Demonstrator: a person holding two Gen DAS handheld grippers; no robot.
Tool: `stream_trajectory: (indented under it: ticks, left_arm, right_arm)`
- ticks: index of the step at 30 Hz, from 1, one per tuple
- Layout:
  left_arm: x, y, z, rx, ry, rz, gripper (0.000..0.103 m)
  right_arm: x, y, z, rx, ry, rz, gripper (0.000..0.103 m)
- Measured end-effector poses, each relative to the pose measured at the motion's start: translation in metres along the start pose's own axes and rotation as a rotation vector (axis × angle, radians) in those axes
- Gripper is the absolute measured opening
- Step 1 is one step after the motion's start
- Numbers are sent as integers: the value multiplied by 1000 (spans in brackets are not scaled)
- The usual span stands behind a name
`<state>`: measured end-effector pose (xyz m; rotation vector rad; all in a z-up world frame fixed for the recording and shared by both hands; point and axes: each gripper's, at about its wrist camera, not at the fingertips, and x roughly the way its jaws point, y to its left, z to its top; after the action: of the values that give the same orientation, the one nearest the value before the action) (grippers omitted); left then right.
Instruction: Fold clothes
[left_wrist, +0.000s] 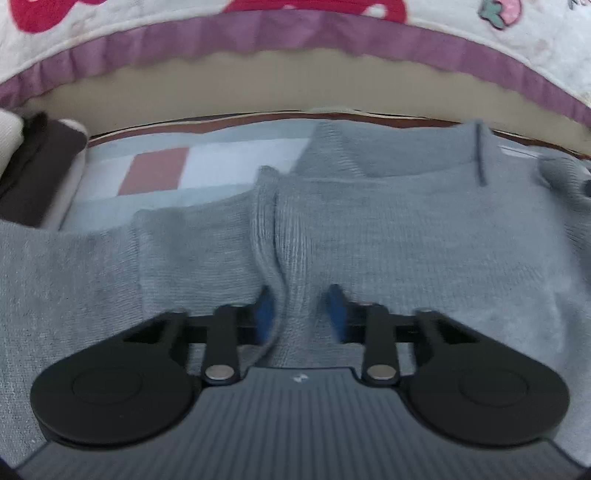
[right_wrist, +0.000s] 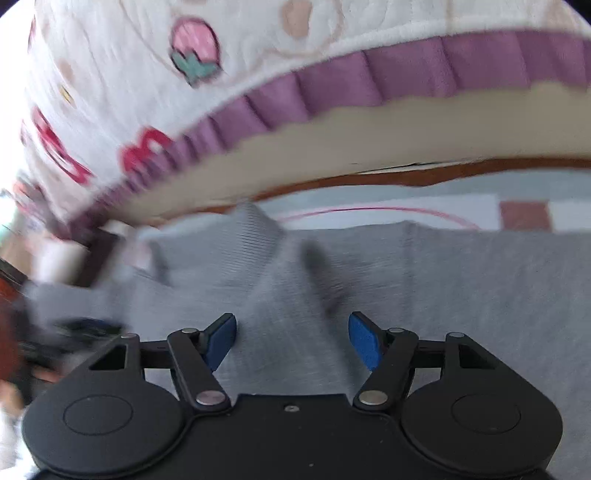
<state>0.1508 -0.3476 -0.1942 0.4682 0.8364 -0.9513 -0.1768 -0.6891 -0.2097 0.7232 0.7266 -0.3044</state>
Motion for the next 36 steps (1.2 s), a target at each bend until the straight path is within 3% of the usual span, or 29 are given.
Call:
stream_trajectory:
  ticks: [1, 2, 3, 4, 6, 8, 12, 15, 16, 17, 19, 20, 22, 23, 25, 29, 33, 36]
  left_arm:
    - [-1, -5, 0, 16, 1, 22, 28]
    - [-1, -10, -1, 37, -10, 45, 24]
    - [-3, -13, -2, 45, -28, 60, 16]
    - [-5, -16, -4, 53, -45, 74, 15]
    - [-11, -22, -7, 68, -85, 102, 13]
    - [-34, -21, -6, 70, -187, 89, 12]
    - [-75, -12, 23, 81, -310, 150, 12]
    - [-97, 6, 48, -3, -422, 216, 12]
    - [-101, 13, 53, -39, -453, 230, 12]
    - [-105, 18, 59, -71, -481, 245, 13]
    - [-88, 16, 60, -80, -462, 286, 22]
    - [-78, 13, 59, -80, -435, 309, 35]
    - [-61, 7, 44, -80, -367, 325, 41]
    - [-55, 4, 34, -85, -346, 318, 41]
    - [-49, -6, 8, -112, -303, 262, 41]
    - [-51, -35, -52, -101, -215, 229, 49]
    - [-59, -51, -105, -45, -175, 364, 50]
    - [-72, -33, -126, -150, -178, 410, 55]
  right_arm:
    - [4, -1, 0, 7, -1, -16, 72]
    - [6, 0, -2, -3, -11, -18, 58]
    - [5, 3, -4, -28, -28, -5, 39]
    - [5, 6, -6, -54, -45, 7, 14]
    - [-6, 19, -8, -126, -110, -1, 14]
    - [-30, 36, -5, -186, -204, -8, 13]
    - [-85, 57, 29, -251, -411, 3, 13]
    - [-110, 70, 62, -279, -540, -8, 12]
    - [-108, 75, 68, -302, -554, -46, 13]
    - [-102, 80, 71, -333, -563, -110, 19]
    - [-80, 91, 71, -415, -532, -284, 35]
    - [-68, 94, 68, -455, -500, -367, 35]
    - [-55, 92, 53, -458, -444, -413, 39]
    - [-53, 89, 44, -433, -416, -405, 47]
    - [-54, 77, 20, -352, -346, -358, 53]
    - [-67, 41, -34, -239, -204, -274, 53]
    - [-82, 7, -69, -102, -160, -235, 53]
    - [-91, -9, -85, -26, -156, -151, 53]
